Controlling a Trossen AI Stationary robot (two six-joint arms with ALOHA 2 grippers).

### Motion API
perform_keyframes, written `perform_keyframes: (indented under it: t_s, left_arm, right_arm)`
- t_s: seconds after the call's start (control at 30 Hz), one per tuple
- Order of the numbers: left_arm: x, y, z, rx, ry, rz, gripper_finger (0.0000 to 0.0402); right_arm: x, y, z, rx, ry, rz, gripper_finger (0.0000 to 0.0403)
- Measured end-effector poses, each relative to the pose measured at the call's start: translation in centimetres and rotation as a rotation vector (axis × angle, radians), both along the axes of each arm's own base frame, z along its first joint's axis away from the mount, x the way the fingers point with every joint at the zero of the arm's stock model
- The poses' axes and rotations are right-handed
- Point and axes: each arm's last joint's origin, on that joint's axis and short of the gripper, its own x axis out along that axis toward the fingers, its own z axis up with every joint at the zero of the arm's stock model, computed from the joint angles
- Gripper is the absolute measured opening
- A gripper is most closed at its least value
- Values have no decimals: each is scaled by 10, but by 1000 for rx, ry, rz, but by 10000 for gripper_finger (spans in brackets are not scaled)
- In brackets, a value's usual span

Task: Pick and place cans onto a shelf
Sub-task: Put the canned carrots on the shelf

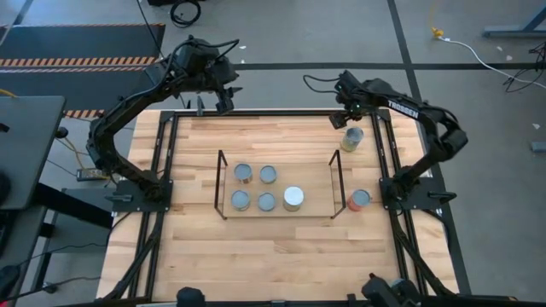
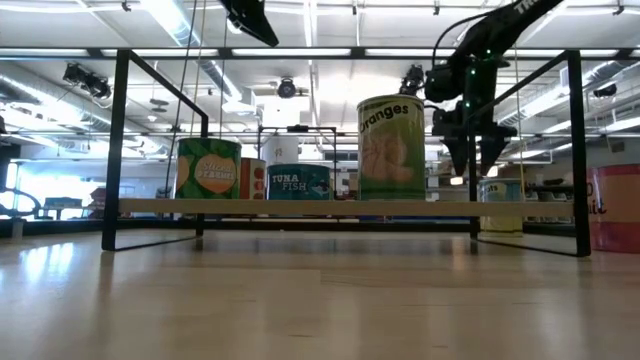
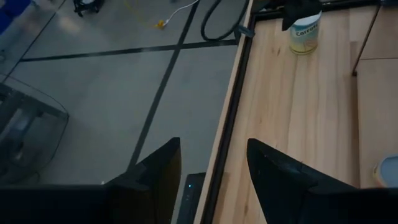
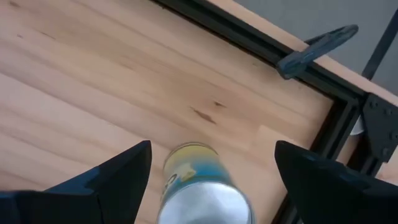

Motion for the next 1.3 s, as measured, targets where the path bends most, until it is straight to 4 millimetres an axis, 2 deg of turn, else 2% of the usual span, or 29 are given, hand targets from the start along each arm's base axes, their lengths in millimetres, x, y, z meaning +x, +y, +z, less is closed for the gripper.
perform_keyframes:
  t_s: [0.17, 0.4, 0.57, 0.73, 0.9, 1.1, 1.2, 1.3]
  left_arm:
    - [-6, 9, 0, 4, -5, 37, 187]
    - [-14, 18, 1, -33, -37, 71, 187]
    - [-14, 18, 1, -83, -76, 40, 188]
    - [-13, 19, 3, -70, -95, 37, 188]
    - [-14, 18, 7, -81, -124, 54, 188]
    - [-23, 10, 11, -80, -98, 51, 188]
    - [-28, 6, 15, -74, -109, 54, 188]
    - [-33, 1, 20, -71, -135, 59, 188]
  right_arm:
    - [-2, -2, -4, 38, -18, -72, 355]
    - [-9, -4, -16, 165, 30, -146, 396]
    - [-9, -11, -29, 213, 52, -161, 396]
    - [-7, -8, -37, 318, 53, -157, 399]
    - [-10, -5, -46, 395, 146, -163, 384]
    - [-7, -11, -48, 342, 141, -92, 336]
    - [-6, -12, -44, 345, 147, -85, 315]
    - [-1, -12, -26, 342, 157, -49, 315]
